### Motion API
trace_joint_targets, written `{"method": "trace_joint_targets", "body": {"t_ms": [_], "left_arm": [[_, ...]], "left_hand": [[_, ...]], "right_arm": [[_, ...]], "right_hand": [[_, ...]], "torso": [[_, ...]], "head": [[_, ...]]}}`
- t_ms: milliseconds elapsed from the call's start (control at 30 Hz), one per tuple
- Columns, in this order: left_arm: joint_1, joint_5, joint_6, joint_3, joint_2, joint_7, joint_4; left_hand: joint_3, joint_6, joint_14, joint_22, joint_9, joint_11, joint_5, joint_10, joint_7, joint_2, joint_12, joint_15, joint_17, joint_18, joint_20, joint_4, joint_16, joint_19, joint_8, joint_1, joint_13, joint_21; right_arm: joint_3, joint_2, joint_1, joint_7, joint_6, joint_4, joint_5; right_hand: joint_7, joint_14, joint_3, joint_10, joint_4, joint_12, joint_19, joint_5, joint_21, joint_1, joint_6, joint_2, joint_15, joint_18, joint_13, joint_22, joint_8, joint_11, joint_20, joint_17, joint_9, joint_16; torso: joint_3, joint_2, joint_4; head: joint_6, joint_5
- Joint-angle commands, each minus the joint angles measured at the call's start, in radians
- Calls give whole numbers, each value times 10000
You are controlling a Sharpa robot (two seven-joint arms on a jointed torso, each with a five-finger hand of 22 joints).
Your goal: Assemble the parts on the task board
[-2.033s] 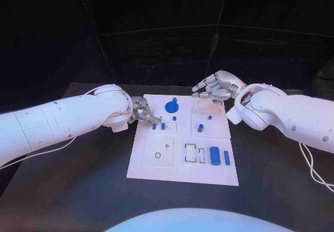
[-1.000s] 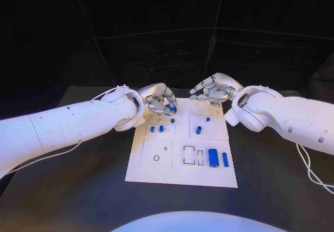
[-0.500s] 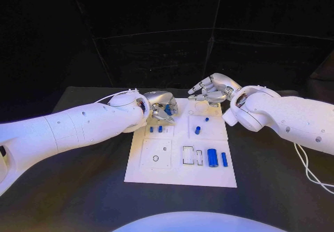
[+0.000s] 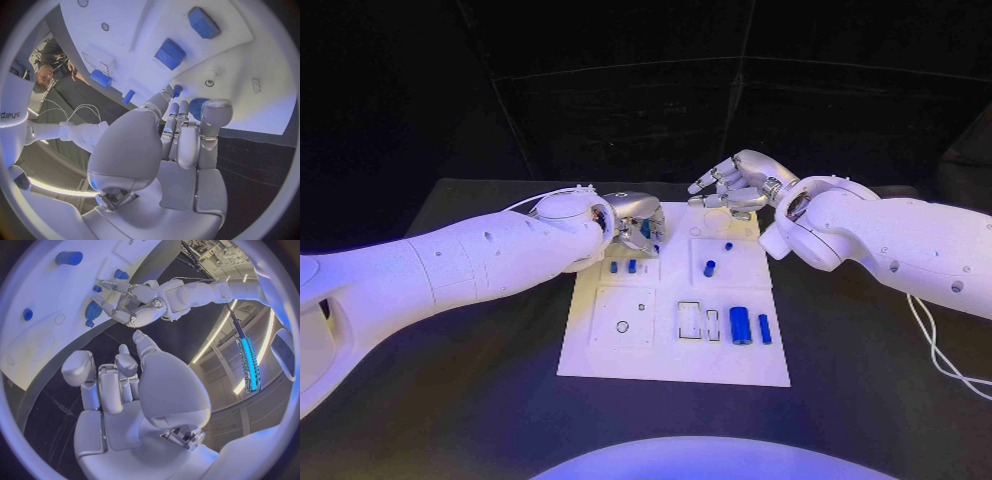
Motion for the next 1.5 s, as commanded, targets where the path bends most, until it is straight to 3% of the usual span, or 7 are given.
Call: {"method": "trace_joint_targets", "body": {"t_ms": [33,733,967,1133,1500], "left_arm": [[-2,-227,360,3,65,-242,-60],[-63,-315,883,5,333,-376,-349],[-69,-316,959,7,395,-619,-464],[-73,-316,785,9,374,-688,-474],[-73,126,-101,31,121,-255,-131]], "left_hand": [[119,117,293,89,-31,-14,-26,107,5,109,-87,-65,-5,-193,-16,-14,61,73,-56,19,-52,99],[700,449,313,454,-218,-86,-33,563,-58,178,-300,-124,-143,-239,-72,-128,67,132,-162,-151,-312,414],[1350,917,321,817,-265,-220,-50,1208,-116,464,-349,-244,-196,-290,-166,-251,83,203,-120,-57,-303,729],[1956,1171,328,994,-307,-267,-56,1572,-105,582,-468,-279,-197,-323,-213,-452,113,207,-145,11,-295,871],[2498,1314,325,1164,-399,-253,-47,1790,-93,338,-820,-269,-255,-347,-211,-607,134,195,-302,-321,-309,993]], "right_arm": [[5,13,18,87,3,7,-12],[5,47,18,99,20,-3,-12],[5,60,18,102,26,-8,-12],[5,61,17,106,24,-9,-12],[5,78,16,114,28,-32,-12]], "right_hand": [[-4,455,-5,-76,24,-55,-65,61,-41,-47,-46,27,-91,66,-18,-21,36,-28,19,-14,-13,-68],[-3,457,-2,-74,24,-50,-60,62,-38,-46,-48,31,-91,64,-13,-12,36,-27,18,-7,-13,-66],[-3,457,-2,-74,24,-50,-60,62,-38,-46,-48,31,-91,64,-13,-12,36,-27,18,-7,-13,-66],[-3,457,-2,-74,24,-50,-60,62,-38,-46,-48,31,-91,64,-13,-12,36,-27,18,-7,-13,-66],[-3,457,-2,-74,24,-50,-60,62,-38,-46,-48,31,-91,64,-13,-12,36,-27,18,-7,-13,-66]], "torso": [[2,-4,-3],[2,-2,5],[2,-8,4],[-3,1,0],[-4,-18,12]], "head": [[-5,-6],[-26,-27],[-29,-44],[-34,-56],[-1,-86]]}}
